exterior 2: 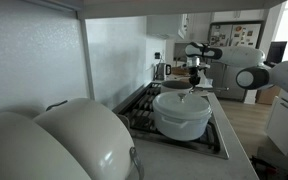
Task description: Move the pot at the right to the left then remove the lid on the pot on the right and place it on the stove
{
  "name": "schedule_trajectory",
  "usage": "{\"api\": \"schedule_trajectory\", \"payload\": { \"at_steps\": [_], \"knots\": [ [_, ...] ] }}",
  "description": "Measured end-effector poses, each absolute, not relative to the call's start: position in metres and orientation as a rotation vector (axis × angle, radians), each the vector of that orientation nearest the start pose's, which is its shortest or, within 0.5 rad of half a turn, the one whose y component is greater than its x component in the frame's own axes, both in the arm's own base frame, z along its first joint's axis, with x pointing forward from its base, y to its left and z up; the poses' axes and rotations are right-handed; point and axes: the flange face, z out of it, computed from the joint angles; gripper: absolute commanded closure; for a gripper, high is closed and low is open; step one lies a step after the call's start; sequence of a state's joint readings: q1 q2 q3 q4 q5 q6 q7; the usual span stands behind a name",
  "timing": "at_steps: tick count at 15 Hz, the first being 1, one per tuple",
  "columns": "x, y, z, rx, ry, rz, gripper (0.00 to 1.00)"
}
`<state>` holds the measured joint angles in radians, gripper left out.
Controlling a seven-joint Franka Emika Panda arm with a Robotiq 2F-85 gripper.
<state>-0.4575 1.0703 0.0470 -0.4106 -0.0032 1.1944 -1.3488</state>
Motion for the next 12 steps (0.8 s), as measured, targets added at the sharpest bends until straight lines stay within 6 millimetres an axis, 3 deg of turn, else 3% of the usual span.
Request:
{"api": "schedule_trajectory", "payload": {
  "at_steps": [3, 6, 9, 10, 12],
  "knots": [
    [0.675, -0.317, 0.405, -2.591, -1.282, 0.215, 0.61],
    [0.674, -0.317, 0.41, -2.597, -1.284, 0.209, 0.28],
    [0.674, -0.317, 0.413, -2.6, -1.285, 0.206, 0.06],
    [0.674, -0.317, 0.414, -2.6, -1.286, 0.205, 0.0],
    [0.674, -0.316, 0.416, -2.602, -1.289, 0.203, 0.0]
  ]
}}
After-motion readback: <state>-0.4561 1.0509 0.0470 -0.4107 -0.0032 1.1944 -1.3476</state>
